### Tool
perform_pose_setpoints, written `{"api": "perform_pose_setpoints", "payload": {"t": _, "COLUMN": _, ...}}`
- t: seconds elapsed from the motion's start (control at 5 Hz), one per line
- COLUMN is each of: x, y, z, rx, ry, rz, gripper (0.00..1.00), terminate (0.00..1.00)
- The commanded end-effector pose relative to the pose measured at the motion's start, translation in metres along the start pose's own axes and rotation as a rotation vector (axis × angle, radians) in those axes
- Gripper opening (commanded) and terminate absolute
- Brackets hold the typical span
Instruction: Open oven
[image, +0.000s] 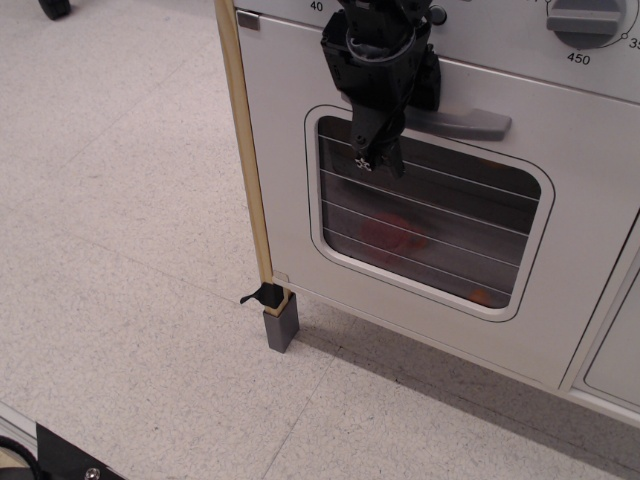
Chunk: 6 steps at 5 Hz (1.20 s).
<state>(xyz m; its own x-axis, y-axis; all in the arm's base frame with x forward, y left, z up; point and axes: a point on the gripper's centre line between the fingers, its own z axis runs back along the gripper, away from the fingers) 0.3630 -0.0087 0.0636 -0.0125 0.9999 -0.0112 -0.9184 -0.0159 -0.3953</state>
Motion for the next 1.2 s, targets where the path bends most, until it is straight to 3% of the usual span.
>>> {"api": "perform_pose_setpoints", "payload": {"t": 0.0, "x": 0.022, "y": 0.005, "z": 0.021, "rx": -0.016, "ry": 0.018, "rz": -0.013, "gripper": 1.0, "terminate": 0.0}}
{"api": "perform_pose_setpoints", "payload": {"t": 0.6, "x": 0.047, "y": 0.041, "z": 0.033, "rx": 0.006, "ry": 0.034, "rz": -0.091, "gripper": 1.0, "terminate": 0.0}}
{"api": "perform_pose_setpoints", "payload": {"t": 1.0, "x": 0.046, "y": 0.042, "z": 0.048, "rx": -0.011, "ry": 0.017, "rz": -0.191, "gripper": 1.0, "terminate": 0.0}}
